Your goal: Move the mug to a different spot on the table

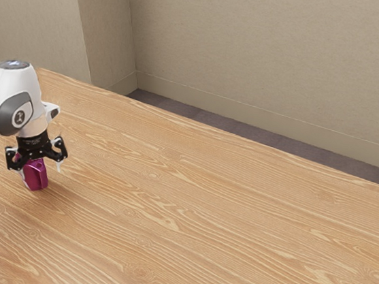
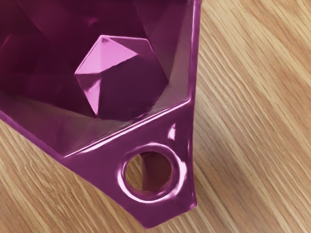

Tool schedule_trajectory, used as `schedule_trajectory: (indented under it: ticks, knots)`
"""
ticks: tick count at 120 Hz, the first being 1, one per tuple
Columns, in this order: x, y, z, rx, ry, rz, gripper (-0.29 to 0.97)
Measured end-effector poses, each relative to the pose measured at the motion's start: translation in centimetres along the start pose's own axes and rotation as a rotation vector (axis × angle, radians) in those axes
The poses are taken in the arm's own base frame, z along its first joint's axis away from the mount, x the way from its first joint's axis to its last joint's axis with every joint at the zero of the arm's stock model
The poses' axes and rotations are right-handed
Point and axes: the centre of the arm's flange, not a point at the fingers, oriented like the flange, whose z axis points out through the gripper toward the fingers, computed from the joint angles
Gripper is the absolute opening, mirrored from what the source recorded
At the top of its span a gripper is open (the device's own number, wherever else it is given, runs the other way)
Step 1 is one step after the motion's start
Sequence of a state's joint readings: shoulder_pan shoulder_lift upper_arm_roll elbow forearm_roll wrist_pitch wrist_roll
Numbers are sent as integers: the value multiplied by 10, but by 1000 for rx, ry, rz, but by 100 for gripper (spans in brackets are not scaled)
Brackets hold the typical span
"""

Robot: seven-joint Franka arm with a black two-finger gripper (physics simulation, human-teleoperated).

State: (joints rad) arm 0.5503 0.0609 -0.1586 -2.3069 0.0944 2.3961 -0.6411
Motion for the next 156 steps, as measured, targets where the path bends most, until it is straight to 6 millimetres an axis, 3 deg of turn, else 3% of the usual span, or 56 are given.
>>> schedule_trajectory:
  ticks: [18,40,62,116,156]
  knots:
    - [18,4,24,-41,4,-111,68]
    - [31,-5,35,-70,15,-226,64]
    - [32,-6,47,-71,6,-286,42]
    - [28,-7,35,-64,36,-342,17]
    - [27,-4,24,50,183,-141,7]
